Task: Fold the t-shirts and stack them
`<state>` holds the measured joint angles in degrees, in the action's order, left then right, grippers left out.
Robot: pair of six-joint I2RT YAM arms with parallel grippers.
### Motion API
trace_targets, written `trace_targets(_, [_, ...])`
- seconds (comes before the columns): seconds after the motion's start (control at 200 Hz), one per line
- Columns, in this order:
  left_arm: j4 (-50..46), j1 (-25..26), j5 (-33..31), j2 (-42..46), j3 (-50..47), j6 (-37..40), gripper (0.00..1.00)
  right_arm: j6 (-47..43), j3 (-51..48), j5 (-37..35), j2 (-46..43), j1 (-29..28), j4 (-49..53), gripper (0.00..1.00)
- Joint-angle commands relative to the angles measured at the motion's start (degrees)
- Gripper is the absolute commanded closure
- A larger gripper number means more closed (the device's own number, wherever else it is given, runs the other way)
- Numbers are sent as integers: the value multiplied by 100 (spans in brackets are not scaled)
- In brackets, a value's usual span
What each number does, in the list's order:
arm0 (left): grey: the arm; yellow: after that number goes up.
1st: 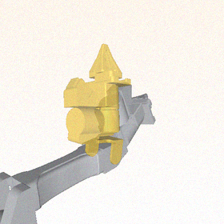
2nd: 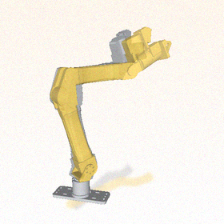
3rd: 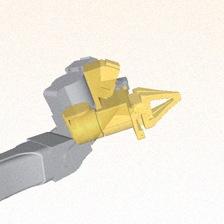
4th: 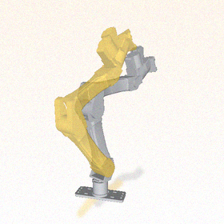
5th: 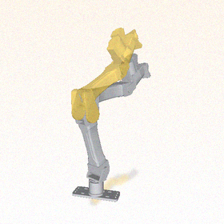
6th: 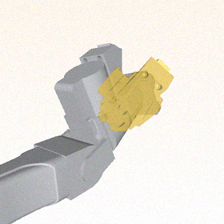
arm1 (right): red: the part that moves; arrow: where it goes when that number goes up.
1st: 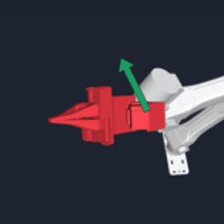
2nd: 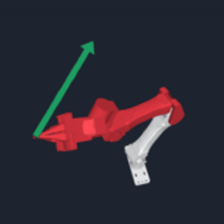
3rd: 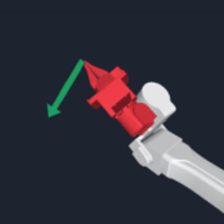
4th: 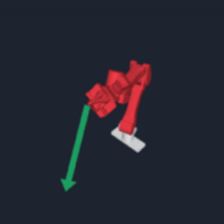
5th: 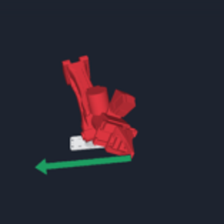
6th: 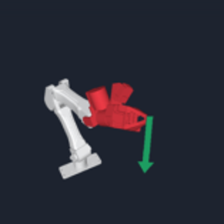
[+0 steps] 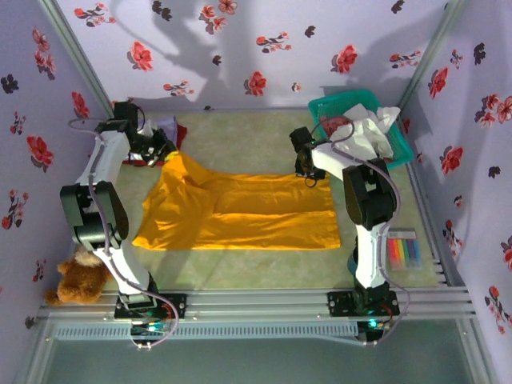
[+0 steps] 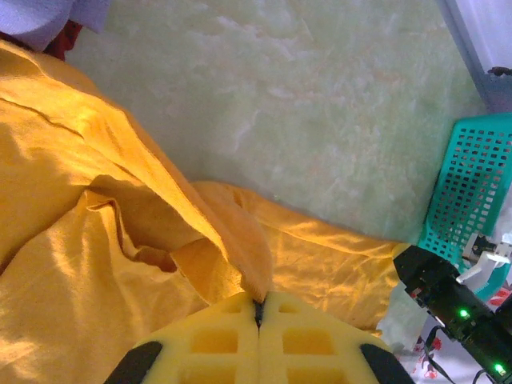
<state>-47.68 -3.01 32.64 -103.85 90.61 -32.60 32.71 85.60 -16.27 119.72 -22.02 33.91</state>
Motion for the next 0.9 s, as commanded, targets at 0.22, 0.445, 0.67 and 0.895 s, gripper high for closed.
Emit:
trace_targets(0.22, [-195, -42, 93, 138, 211, 152, 100, -40, -158, -452, -401, -22, -8, 100])
trace_targets(0.445, [-320, -51, 84, 241, 307, 193, 100, 5, -243, -563, -613, -38, 124, 100])
trace_targets(0.67, [-618, -86, 19, 468, 335, 286, 100, 185, -442, -551, -955, -39, 363, 100])
trace_targets(0.895, [-925, -196, -105, 763, 148, 468, 100, 389, -749, -324, -1251, -61, 532, 100])
